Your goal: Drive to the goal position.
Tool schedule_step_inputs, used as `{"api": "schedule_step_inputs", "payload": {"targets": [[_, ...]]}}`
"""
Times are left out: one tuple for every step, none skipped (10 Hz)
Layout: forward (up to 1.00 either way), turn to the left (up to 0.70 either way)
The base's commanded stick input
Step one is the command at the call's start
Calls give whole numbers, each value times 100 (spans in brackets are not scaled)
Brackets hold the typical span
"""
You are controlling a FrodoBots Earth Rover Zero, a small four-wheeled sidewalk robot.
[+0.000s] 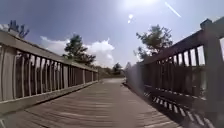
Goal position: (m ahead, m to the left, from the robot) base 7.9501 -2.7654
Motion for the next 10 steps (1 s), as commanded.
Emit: {"api": "schedule_step_inputs", "payload": {"targets": [[45, -24], [45, 2], [45, 2], [45, 2], [45, 2], [45, 2], [45, 2], [45, 2], [45, 2], [45, 2]]}}
